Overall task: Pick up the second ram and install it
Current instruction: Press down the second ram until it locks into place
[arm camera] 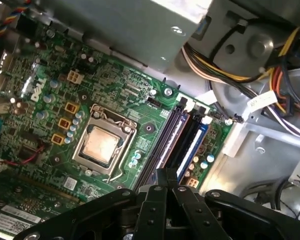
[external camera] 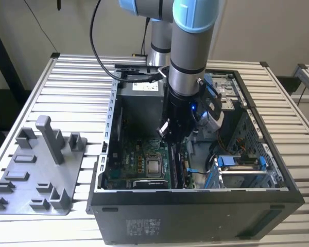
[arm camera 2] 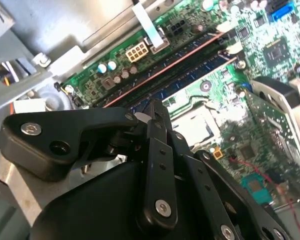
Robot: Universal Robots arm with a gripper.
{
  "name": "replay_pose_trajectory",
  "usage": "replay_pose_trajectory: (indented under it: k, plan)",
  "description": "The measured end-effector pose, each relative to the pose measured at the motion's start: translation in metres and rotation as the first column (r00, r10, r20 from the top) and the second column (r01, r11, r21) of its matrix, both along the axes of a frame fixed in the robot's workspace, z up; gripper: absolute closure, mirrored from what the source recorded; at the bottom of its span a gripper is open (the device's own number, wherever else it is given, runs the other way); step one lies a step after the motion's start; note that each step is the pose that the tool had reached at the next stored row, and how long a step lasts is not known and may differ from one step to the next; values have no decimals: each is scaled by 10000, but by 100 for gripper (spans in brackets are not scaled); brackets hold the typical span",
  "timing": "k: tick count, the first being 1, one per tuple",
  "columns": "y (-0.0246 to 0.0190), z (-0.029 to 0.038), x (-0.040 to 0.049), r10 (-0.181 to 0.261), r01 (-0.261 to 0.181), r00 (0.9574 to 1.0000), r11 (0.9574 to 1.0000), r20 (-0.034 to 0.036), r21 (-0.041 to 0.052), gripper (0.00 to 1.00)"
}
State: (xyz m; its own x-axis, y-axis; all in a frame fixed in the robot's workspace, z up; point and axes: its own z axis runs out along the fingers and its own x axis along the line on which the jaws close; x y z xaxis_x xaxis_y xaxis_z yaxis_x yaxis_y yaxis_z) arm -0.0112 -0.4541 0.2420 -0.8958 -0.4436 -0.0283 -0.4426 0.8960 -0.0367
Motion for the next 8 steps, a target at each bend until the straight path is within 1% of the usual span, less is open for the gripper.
replay_pose_trajectory:
  k: [2,4,6,8]
  plan:
    - [0,-19,-2,337,-337,9994,9994,0,17,89]
    - [0,-29,-4,675,-675,9977,9977,0,23,89]
    - [0,-29,-4,1020,-1020,9948,9948,0,22,89]
    - [0,-30,-4,1378,-1378,9905,9905,0,23,89]
